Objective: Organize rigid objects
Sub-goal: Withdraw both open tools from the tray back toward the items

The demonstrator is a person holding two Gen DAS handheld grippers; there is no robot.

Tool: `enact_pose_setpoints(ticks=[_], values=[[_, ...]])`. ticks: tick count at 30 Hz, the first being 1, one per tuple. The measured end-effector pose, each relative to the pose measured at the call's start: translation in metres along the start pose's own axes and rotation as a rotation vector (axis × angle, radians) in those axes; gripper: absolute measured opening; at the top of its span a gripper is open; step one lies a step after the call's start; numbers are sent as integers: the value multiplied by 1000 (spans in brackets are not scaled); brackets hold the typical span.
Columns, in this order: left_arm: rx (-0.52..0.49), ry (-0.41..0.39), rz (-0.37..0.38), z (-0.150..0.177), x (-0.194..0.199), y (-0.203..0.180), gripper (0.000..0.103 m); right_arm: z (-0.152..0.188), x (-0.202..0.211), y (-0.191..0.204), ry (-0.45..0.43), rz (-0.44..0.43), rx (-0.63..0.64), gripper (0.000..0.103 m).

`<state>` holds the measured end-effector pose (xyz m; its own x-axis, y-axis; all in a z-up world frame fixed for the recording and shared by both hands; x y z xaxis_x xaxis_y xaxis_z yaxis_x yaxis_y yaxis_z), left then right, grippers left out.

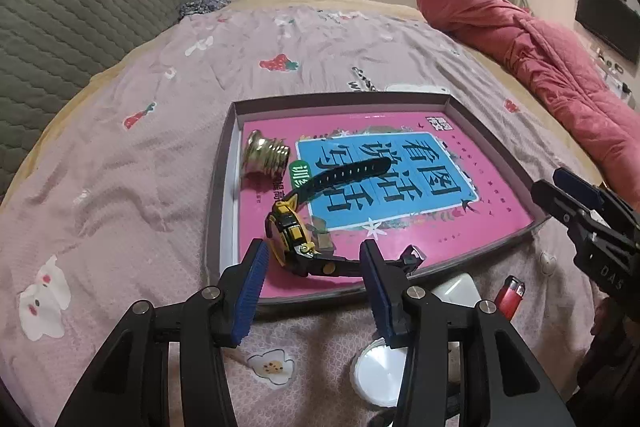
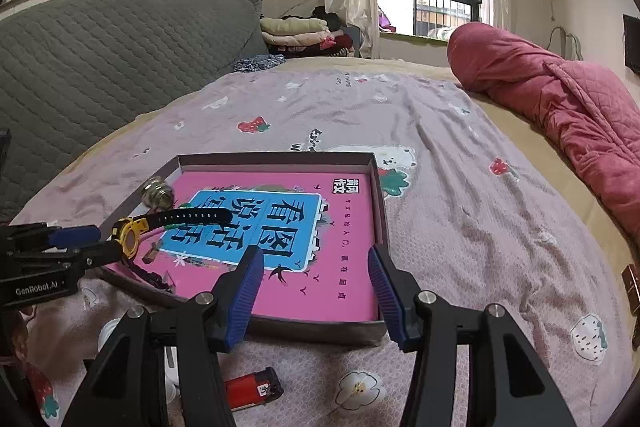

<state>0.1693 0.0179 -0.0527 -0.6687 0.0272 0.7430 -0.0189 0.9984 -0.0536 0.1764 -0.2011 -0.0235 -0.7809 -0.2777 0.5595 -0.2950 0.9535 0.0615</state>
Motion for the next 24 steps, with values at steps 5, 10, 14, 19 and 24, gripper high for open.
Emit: enact_pose_setpoints(ticks=[5,10,14,19,24], values=[[4,-12,-6,-1,8,1,57,0,8,7,-12,-12,27,54],[8,-18,15,2,18,0,60,3,18,14,-18,-28,44,54],[-7,-25,21,5,26,-5,62,5,24,17,-17,-31,54,54],[-23,-32,28,8,34,-10,62,8,30,18,-13,-33,54,54],[-27,-25,35,13,40,-11,62,10,35,19,-9,-33,55,54]])
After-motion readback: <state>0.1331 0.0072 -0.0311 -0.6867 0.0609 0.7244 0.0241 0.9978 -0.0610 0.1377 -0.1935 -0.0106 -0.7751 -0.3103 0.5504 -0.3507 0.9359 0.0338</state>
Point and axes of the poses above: each gripper's, at about its wrist camera, not at the fingertips, and x roughly against the way its jaws point, y to its left, z to its underside, the point moved 5 cm from there along -x, roughly the way its jaws point
